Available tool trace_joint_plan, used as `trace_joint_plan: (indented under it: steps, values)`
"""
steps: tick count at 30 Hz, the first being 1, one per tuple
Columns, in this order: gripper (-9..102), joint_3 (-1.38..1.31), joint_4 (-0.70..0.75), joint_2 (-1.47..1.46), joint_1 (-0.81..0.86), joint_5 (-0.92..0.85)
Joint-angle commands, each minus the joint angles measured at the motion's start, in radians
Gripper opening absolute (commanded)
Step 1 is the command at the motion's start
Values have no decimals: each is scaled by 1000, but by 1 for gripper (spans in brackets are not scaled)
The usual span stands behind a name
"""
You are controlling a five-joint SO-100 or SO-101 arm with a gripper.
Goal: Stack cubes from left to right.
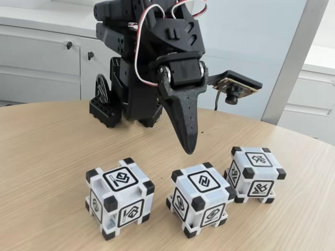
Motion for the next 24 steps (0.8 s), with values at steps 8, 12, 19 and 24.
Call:
trace_joint_plan:
  steps: [8, 12, 19, 24]
  values:
    - [0, -83, -8, 9, 3, -130]
    - [0, -270, 2, -9, -8, -69]
    - [3, -563, 6, -118, -14, 28]
    - [3, -730, 6, -390, -37, 112]
